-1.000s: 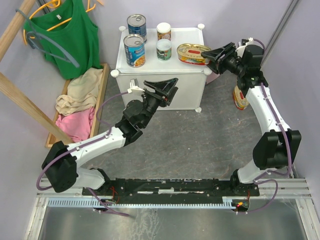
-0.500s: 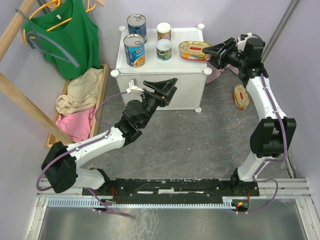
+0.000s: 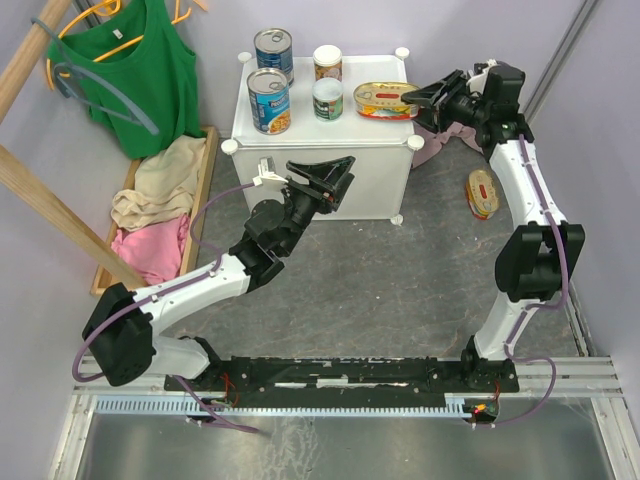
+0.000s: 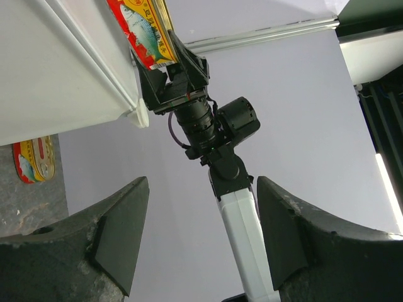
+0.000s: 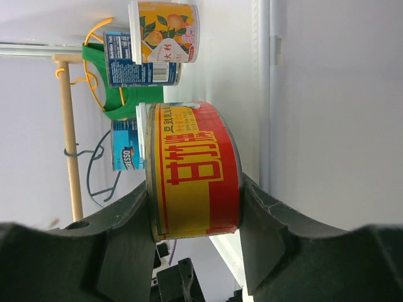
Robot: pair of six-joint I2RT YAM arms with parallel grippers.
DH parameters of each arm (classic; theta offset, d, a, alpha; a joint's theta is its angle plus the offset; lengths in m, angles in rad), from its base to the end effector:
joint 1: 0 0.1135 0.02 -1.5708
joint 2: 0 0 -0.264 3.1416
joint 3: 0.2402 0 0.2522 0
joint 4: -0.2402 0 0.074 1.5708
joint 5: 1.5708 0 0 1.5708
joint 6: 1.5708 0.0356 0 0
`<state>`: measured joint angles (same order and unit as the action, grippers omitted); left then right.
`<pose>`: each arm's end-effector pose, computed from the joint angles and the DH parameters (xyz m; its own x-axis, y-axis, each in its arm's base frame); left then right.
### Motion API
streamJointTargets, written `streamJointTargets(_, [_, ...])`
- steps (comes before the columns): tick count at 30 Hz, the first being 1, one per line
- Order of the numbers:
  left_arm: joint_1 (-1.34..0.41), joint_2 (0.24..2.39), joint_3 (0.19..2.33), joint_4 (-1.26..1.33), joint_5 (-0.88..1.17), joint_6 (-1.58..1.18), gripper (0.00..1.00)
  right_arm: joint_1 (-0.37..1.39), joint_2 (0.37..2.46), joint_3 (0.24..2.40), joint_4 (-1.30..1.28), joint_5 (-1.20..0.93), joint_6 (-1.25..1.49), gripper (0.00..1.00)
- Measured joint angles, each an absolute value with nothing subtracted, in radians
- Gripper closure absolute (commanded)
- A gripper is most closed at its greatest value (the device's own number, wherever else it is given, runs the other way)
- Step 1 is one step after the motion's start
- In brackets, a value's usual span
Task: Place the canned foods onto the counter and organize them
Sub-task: Place the canned food on the counter.
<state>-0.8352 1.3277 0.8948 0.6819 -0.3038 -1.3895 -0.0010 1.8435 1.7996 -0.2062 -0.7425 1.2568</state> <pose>0.2150 -0.2217 0.3480 -0.4747 -0.8742 -0.1022 0.2551 -0.0255 -0.9666 0.4356 0.0236 0.3921 -0.6988 0.7015 -0.1401 0.0333 0.2275 0.9732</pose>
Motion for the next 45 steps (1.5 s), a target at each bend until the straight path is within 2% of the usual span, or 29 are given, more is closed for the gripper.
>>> streamJointTargets(6, [-0.835, 1.329, 0.895, 0.682, -0.293, -1.390, 0.25, -0.001, 1.874, 1.885, -0.310, -0.739, 1.198, 0.75])
streamJointTargets(16, [-0.835, 1.329, 0.895, 0.682, -0.287, -1.387, 0.25, 0.000, 1.907, 1.957, -0.403, -0.739, 1.122, 0.49])
streamJointTargets(32, [-0.833, 1.329, 0.895, 0.675, -0.287, -1.378, 0.24, 0.007, 1.930, 2.064, -0.536, -0.704, 1.020, 0.23])
streamJointTargets(45, [-0.833, 1.329, 0.895, 0.667, -0.287, -1.373, 0.23, 0.010, 1.930, 2.072, -0.535, -0.702, 0.998, 0.21])
